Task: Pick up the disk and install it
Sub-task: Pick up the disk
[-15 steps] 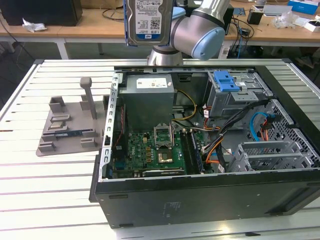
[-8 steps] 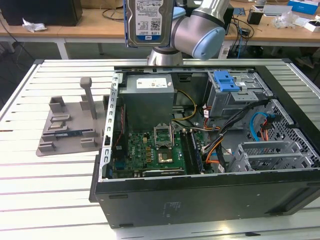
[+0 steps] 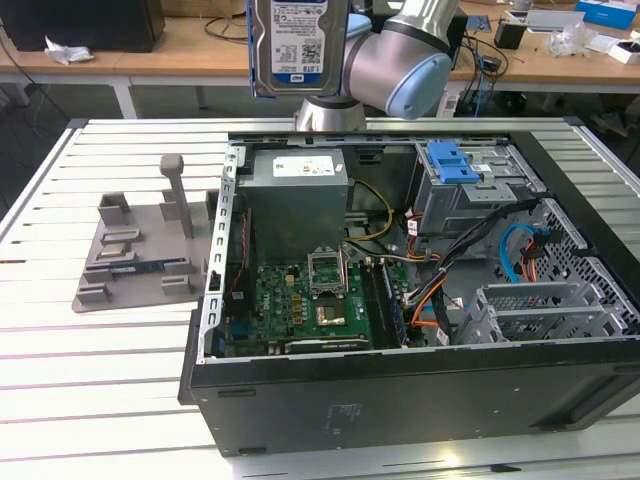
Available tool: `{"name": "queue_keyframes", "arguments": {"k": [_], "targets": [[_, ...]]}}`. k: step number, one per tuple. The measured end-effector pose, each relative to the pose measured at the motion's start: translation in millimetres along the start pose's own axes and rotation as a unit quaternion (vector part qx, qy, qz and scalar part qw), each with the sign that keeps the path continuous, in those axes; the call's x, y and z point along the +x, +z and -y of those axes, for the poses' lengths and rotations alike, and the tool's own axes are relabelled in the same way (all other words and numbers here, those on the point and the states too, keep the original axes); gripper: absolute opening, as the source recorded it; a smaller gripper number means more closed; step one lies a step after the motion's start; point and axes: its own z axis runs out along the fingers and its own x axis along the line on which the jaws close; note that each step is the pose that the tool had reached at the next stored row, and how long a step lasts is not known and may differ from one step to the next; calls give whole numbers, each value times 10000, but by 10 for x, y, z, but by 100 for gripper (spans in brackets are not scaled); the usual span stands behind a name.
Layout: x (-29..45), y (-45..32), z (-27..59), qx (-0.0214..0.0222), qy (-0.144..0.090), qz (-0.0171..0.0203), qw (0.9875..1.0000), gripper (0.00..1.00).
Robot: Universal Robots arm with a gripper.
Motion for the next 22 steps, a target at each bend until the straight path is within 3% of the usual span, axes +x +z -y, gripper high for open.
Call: {"name": "queue_keyframes", "arguments": {"k": [8,14,22], "targets": [[146,2,-7,0,0,0,10000,37],[375,7,-21,0,0,1,10000,37],[533,11,-24,0,0,2,10000,37]]}}
